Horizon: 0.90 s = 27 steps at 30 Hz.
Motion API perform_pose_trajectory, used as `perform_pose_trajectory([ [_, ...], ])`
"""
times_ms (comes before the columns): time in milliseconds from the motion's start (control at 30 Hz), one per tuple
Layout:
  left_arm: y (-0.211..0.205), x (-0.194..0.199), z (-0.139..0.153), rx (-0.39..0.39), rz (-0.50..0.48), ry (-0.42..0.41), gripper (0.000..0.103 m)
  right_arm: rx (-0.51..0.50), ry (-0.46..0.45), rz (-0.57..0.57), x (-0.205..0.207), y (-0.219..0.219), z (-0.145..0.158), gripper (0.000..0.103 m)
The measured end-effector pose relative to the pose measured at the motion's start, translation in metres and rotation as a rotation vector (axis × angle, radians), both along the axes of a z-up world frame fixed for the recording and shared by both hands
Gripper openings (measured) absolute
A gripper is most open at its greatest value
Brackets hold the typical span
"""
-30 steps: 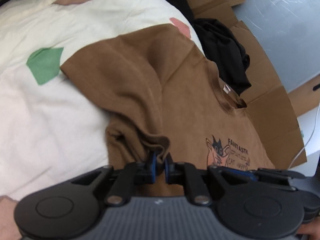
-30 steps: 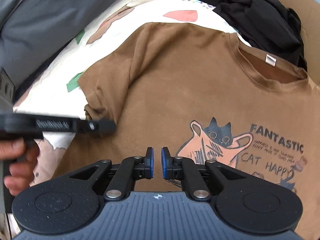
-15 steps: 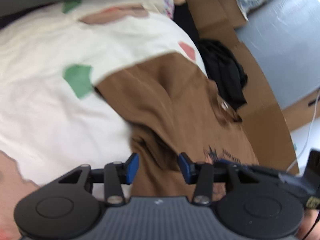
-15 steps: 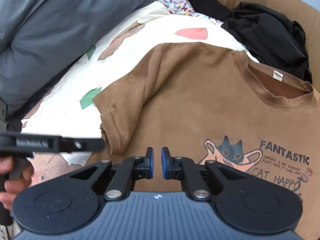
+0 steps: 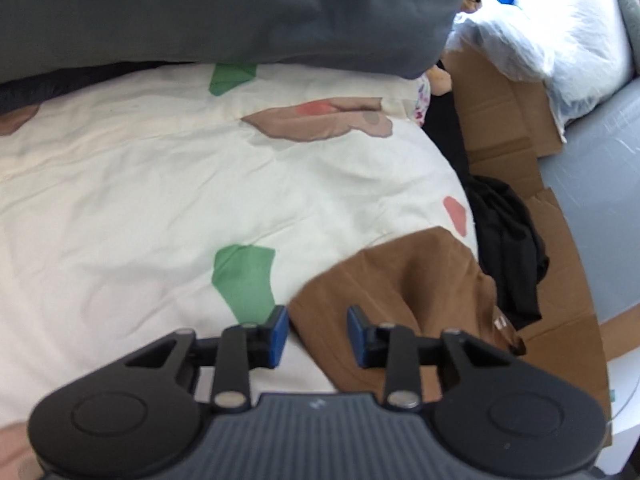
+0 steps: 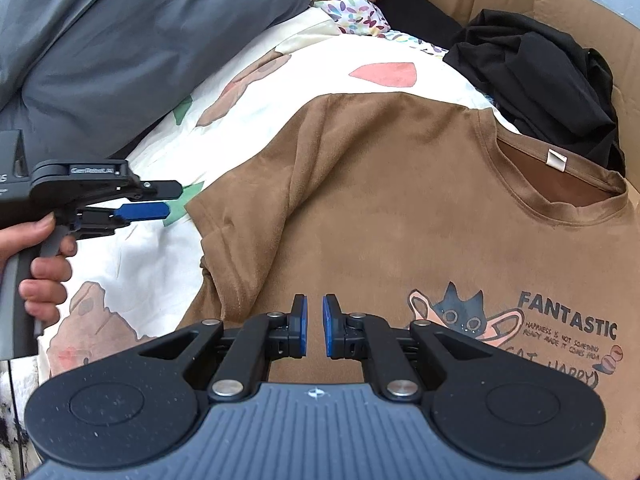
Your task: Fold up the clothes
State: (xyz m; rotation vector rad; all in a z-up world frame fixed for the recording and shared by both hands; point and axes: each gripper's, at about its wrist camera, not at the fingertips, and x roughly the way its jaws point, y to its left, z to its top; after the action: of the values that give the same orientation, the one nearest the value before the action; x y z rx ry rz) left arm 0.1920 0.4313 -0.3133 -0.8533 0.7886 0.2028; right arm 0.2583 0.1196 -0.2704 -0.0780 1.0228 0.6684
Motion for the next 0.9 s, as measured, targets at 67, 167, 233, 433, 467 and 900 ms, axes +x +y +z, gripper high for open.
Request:
perform_pose_trajectory([
  [67, 0.002, 0.005, -0.006, -0.006, 0.004, 0.010, 0.033, 0.011, 0.005, -0.007, 0.002, -0.001, -0.001, 0.010],
  [167, 0.001, 0.011, -0.018, -0.021, 0.018, 0.036, 0.033, 0.015, 0.010, -0.008, 0.001, -0.003, -0.003, 0.010],
  [233, 0.002, 0.013, -0.026, -0.050, 0.025, 0.046, 0.033, 0.007, 0.010, -0.004, 0.000, -0.004, -0.005, 0.010],
  [433, 0.004, 0.016, -0.037, -0.070, 0.018, 0.031, 0.039, 0.001, 0.006, -0.019, 0.001, -0.010, 0.000, 0.010],
  [467, 0.005, 0.017, -0.037, -0.071, 0.018, 0.031, 0.039, 0.006, 0.001, -0.024, 0.001, -0.012, 0.002, 0.010],
  [900, 0.002, 0.017, -0.012, -0.073, -0.025, 0.012, 0.004, 0.045, -0.034, -0.024, -0.003, -0.014, 0.022, 0.010],
])
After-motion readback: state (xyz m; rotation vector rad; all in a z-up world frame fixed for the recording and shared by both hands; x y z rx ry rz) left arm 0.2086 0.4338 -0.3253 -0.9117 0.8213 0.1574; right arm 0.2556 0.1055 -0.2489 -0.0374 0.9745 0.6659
